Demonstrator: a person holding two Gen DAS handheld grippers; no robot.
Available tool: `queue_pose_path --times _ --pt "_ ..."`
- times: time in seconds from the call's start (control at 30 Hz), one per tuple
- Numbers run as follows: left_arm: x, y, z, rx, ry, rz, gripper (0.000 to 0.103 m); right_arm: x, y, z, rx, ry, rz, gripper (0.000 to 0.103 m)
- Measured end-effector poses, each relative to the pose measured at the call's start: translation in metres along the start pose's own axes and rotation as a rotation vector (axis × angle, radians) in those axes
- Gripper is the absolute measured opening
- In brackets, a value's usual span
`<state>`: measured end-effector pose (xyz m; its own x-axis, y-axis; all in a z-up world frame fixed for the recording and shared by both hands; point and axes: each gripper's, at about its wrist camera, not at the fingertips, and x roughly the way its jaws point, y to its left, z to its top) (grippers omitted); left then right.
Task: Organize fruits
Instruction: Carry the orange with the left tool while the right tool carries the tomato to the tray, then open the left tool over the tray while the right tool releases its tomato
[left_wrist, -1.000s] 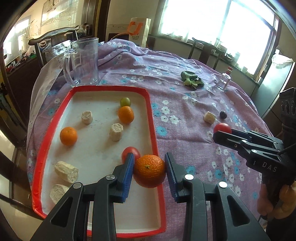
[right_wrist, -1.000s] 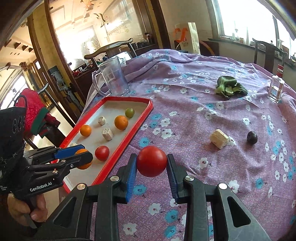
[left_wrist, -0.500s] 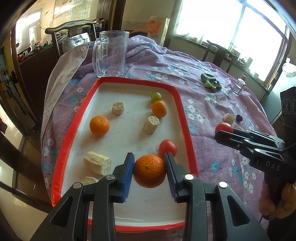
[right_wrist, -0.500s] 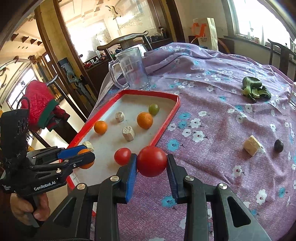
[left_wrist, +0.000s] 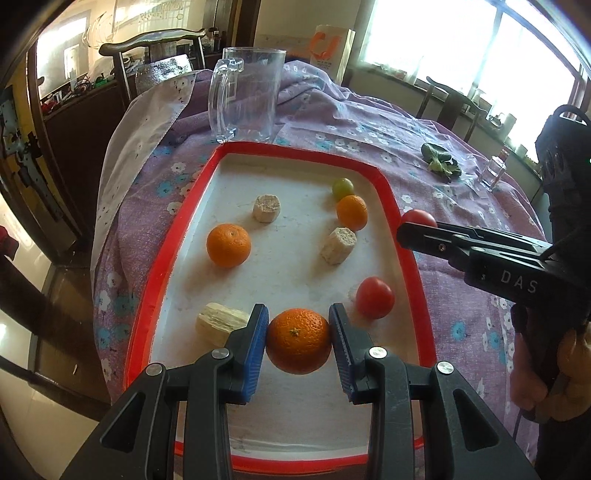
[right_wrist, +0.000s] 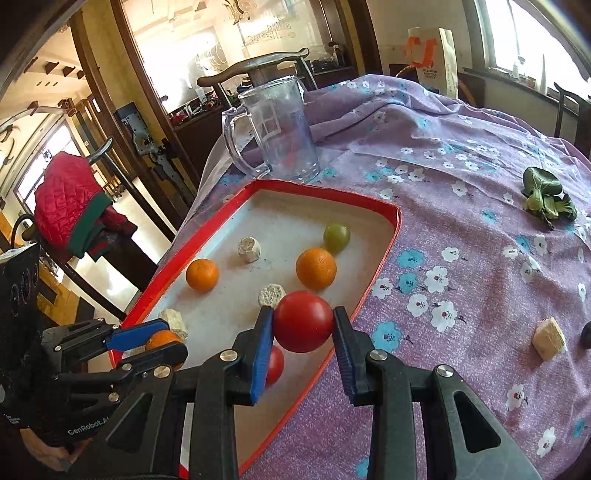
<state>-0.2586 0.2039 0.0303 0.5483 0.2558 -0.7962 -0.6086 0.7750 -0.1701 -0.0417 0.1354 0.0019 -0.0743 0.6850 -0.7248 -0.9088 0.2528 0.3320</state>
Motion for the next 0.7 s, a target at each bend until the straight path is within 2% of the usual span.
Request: queue_pose_path --times 0.7 --pt "0.028 0.009 0.01 -0.033 0.02 0.006 0.033 0.033 0.003 0.0 -0.024 0.056 0.011 0.032"
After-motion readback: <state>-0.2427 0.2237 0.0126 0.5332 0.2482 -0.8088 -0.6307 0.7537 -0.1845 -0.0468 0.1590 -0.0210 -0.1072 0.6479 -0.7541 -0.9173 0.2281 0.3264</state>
